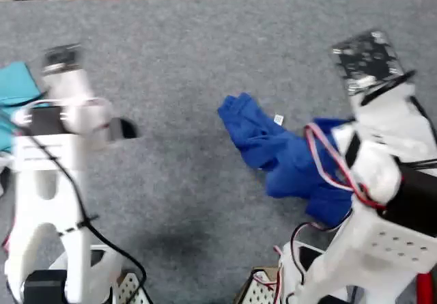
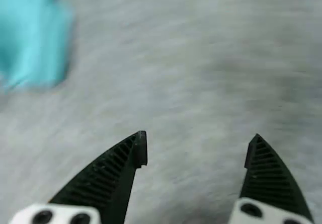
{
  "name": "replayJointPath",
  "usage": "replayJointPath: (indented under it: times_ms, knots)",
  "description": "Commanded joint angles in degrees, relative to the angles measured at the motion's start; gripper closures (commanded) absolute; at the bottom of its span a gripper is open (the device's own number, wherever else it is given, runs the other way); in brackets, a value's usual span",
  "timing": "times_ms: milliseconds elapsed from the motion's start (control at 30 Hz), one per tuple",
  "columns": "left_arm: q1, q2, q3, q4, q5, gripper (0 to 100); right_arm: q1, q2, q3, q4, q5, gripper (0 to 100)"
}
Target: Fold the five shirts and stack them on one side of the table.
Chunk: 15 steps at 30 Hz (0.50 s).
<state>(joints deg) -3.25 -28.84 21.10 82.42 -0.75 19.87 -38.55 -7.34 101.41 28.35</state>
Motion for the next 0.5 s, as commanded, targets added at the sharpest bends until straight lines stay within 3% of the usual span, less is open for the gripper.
replayJointPath:
  times_ms: [0,200,467]
  knots:
    - [14.95,1.01,-1.05,-11.43,5.80,68,12.53,-1.54,5.67,-2.90,1.76,99.2]
    - [22.15,15.43,-2.81,-29.01,13.01,68,23.16,-1.54,15.60,-6.86,5.19,99.2]
    - [24.70,41.45,-31.74,-23.30,19.43,68,23.87,-1.54,23.16,-8.79,5.63,99.2]
